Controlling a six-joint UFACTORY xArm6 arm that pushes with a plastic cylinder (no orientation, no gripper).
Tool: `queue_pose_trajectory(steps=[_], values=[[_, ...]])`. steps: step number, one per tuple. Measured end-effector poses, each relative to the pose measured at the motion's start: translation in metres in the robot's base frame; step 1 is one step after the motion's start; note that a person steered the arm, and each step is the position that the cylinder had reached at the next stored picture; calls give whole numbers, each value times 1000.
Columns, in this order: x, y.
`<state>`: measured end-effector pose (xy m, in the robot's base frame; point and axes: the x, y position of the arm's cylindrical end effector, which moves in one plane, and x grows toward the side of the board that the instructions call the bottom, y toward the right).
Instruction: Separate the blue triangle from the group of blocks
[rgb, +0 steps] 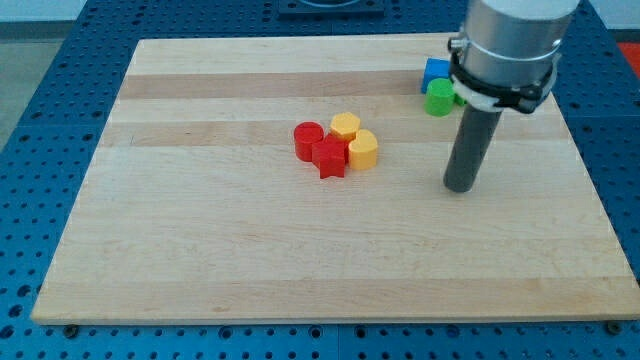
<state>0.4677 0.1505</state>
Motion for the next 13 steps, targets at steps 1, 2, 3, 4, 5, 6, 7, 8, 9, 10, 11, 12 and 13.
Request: queue_pose_trajectory(steps=[1, 2, 3, 4, 5, 6, 7, 8, 9, 10, 11, 12, 13], values=[[-18, 34], [-40, 75], [-76, 101], [-118, 112], [-156, 120], [-189, 111], [-194, 94], [-194, 96], [-186, 98], [-174, 93], [-169, 77], [-168, 60], [-158, 54]])
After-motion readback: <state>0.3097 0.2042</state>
